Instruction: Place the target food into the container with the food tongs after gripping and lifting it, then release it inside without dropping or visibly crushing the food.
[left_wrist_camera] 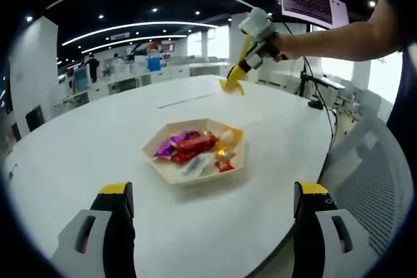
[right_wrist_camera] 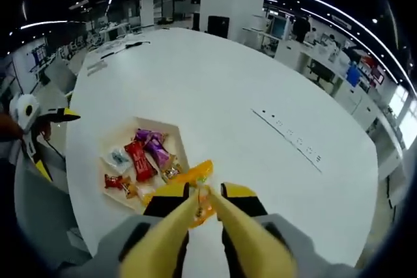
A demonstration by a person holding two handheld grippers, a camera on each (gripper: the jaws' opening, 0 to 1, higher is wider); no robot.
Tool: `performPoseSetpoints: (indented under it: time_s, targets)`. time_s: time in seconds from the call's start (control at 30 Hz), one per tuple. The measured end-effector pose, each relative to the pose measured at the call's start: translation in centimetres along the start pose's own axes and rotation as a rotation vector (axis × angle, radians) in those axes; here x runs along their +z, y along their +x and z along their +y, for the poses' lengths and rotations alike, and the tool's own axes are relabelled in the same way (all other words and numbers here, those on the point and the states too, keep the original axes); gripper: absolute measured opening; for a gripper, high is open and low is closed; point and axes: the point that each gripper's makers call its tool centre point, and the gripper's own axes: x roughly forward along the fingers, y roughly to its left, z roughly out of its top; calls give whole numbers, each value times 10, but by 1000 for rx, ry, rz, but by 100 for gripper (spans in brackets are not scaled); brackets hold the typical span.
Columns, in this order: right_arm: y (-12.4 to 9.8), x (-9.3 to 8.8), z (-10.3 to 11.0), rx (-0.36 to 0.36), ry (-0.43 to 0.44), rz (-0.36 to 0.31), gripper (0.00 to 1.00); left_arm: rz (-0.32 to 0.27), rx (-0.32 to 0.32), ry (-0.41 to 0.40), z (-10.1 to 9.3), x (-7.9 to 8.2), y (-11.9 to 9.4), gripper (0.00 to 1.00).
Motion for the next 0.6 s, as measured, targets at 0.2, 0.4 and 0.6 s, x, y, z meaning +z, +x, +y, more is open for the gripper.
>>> performPoseSetpoints:
  time_s: [0.2, 0.4, 0.6]
  targets:
    - [7, 21, 20, 36, -26, -12, 18, -4, 0, 2, 0, 1, 0, 99]
    - [14, 39, 43, 73, -41, -20, 18, -5, 3, 3, 0, 1, -1, 99]
    - [22, 58, 71, 103, -82, -17, 18, -8, 7, 3, 1, 2, -1, 99]
